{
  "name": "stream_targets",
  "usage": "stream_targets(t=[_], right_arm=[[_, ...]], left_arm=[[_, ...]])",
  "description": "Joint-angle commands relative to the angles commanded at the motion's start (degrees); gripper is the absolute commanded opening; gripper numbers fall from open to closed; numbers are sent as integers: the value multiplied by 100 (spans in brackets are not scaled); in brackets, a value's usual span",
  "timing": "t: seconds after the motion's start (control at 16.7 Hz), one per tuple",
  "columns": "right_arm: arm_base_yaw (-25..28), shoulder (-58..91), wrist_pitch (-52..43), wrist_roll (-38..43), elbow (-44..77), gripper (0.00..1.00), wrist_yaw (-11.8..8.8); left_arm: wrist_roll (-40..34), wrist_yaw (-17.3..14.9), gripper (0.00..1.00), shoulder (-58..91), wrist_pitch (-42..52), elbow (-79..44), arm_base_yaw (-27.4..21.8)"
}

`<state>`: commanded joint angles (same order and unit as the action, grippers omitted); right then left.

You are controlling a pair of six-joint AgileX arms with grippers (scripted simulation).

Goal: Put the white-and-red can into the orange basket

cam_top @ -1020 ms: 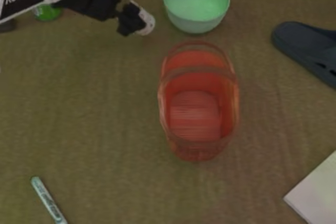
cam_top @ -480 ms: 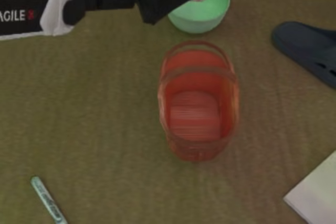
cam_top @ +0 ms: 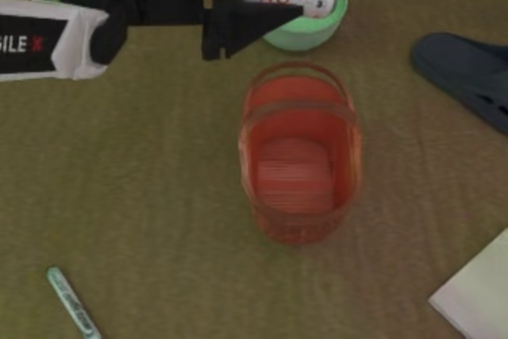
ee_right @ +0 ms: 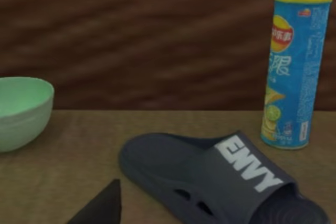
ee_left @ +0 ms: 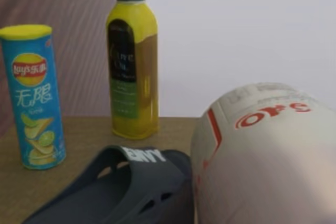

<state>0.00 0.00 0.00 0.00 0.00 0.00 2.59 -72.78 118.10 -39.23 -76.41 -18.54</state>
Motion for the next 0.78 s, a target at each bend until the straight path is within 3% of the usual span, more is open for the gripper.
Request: stream_targets(t=[0.36, 0.78], right_arm=[[0, 0, 0, 0, 0, 100, 0], [0, 0, 0, 0, 0, 100, 0]], left_arm=[[12, -4, 0, 112, -87, 5, 32], [-16, -15, 0, 1200, -1712, 443, 135]])
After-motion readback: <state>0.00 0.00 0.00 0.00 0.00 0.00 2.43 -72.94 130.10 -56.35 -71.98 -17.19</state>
